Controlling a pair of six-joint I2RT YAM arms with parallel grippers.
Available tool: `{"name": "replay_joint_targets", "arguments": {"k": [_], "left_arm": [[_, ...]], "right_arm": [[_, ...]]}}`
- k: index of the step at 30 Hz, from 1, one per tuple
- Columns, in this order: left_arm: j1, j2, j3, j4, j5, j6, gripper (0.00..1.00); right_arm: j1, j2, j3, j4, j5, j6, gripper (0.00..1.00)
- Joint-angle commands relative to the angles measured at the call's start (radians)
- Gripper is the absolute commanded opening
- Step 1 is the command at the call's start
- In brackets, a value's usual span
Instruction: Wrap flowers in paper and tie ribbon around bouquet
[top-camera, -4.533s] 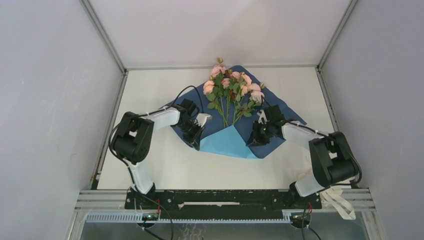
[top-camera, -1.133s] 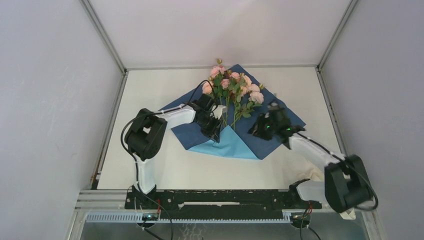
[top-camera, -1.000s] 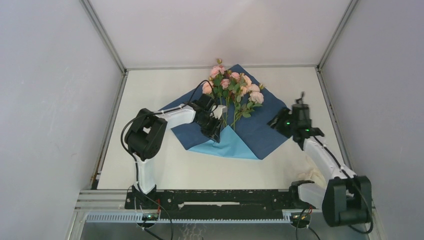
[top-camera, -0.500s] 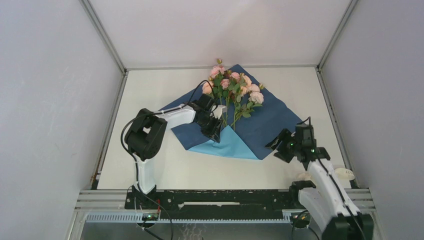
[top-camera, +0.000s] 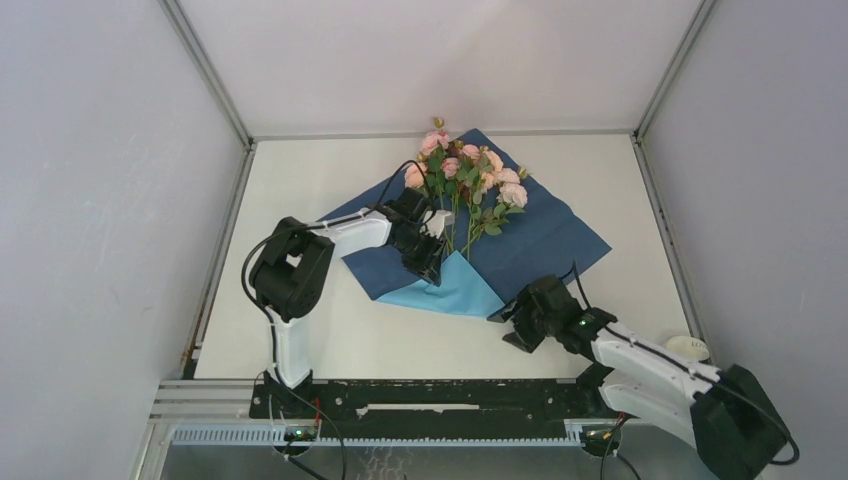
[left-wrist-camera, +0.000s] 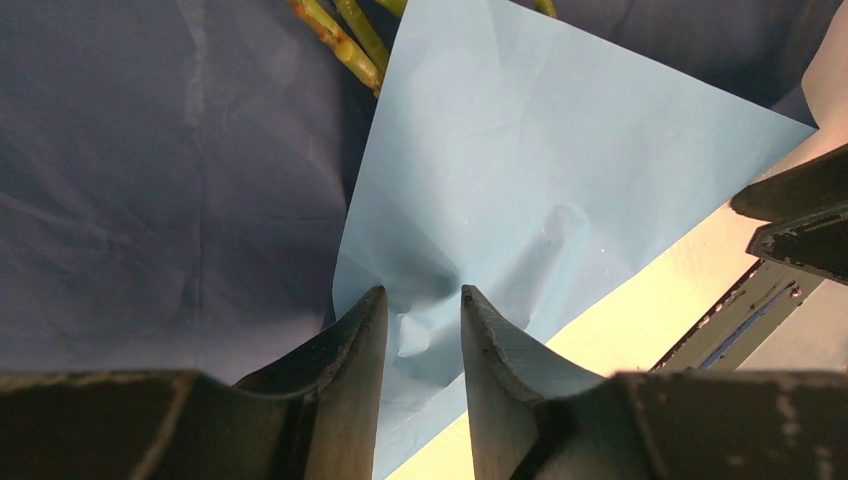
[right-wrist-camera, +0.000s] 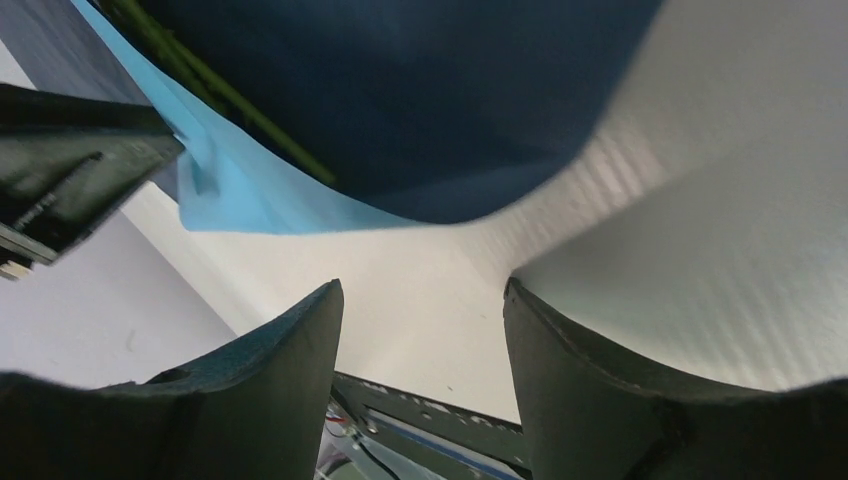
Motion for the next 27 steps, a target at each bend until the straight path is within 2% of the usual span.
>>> {"name": "replay_joint_targets", "arguments": {"k": [1,5,9,14,16,19,22,24,27], "left_arm": [[-0.015,0.013,0.010,0.030,-0.032,-0.001,0.40],[-0.015,0.016,0.010,0.028,-0.024,-0.004,0.40],[-0.015,0.012,0.016,0.024,-0.002,-0.005,0.40],[-0.019,-0.003,0.018,0.019,0.034,0.007,0.41],[-0.026,-0.021,0.021,0.015,0.067,0.025,0.43],[-0.032,-0.054,0.037,0.011,0.064,0.060,0.46],[-0.032,-0.074,0.057,0.013,-0.008,0.091,0.50],[-0.032,-0.064,0.066,0.018,-0.040,0.092,0.61],[-0.033,-0.026,0.088,0.017,-0.053,0.091,0.66]], "right_arm": [[0.016,0.106,0.027,0.131,0.097,0.050,0.70],[0.020,0.131,0.024,0.120,0.179,0.066,0.69],[0.016,0.146,0.054,0.085,0.292,0.031,0.60],[0.019,0.238,0.089,0.096,0.288,-0.038,0.53],[0.023,0.262,0.102,0.096,0.298,-0.066,0.47],[0.027,0.265,0.110,0.097,0.306,-0.094,0.36],[0.031,0.233,0.123,0.068,0.330,-0.128,0.25],[0.031,0.204,0.130,0.050,0.349,-0.156,0.24],[0.031,0.164,0.130,0.053,0.354,-0.196,0.25]]}}
